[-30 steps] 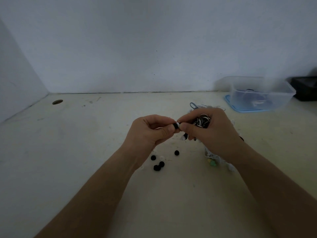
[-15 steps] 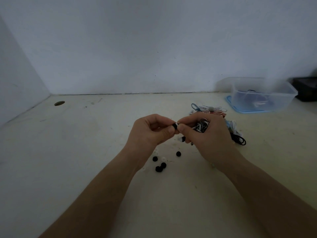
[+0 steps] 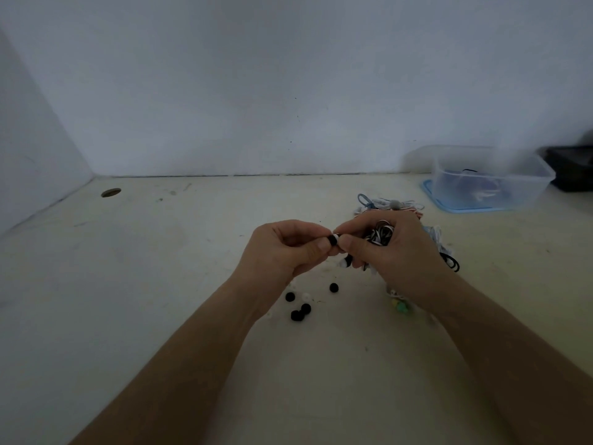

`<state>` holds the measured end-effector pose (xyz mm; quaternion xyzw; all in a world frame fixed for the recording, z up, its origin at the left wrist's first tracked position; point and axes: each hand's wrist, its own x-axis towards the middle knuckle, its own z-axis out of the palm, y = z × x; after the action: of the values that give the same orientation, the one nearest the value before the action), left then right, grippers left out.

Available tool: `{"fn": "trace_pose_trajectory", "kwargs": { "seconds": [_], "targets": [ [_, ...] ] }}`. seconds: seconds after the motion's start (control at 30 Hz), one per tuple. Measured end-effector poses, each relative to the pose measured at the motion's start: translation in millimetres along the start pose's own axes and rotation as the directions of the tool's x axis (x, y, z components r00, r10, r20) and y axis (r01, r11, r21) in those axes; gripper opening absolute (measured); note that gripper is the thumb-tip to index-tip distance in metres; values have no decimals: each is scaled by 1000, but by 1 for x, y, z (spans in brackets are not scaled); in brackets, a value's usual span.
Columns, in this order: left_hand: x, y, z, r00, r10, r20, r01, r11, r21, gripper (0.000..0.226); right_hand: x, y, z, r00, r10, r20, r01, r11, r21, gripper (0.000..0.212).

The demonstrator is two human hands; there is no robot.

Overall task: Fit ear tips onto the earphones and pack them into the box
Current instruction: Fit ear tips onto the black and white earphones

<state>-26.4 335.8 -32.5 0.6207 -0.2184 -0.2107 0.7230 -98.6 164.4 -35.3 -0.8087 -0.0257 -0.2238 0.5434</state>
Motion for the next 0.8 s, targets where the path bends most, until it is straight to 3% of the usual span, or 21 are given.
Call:
{"fn": "trace_pose_trajectory", "kwargs": {
  "seconds": [0.17, 0.37, 0.57, 0.8],
  "targets": [
    [0, 1, 0, 998, -60, 17, 61, 994, -92, 21, -1, -1, 1, 999, -45, -16, 44, 998, -48, 7],
    [0, 0, -3, 991, -114, 74, 125, 979, -159, 17, 1, 0, -3, 998, -26, 51, 28, 999, -33, 11],
    [0, 1, -4, 998, 56, 29, -60, 985, 160, 12, 0, 4, -6, 997, 39, 70, -39, 999, -3, 8],
    [2, 2, -3, 989, 148, 5, -143, 947, 287, 10, 1, 4, -2, 996, 87, 35, -89, 993, 72, 8]
  ]
}}
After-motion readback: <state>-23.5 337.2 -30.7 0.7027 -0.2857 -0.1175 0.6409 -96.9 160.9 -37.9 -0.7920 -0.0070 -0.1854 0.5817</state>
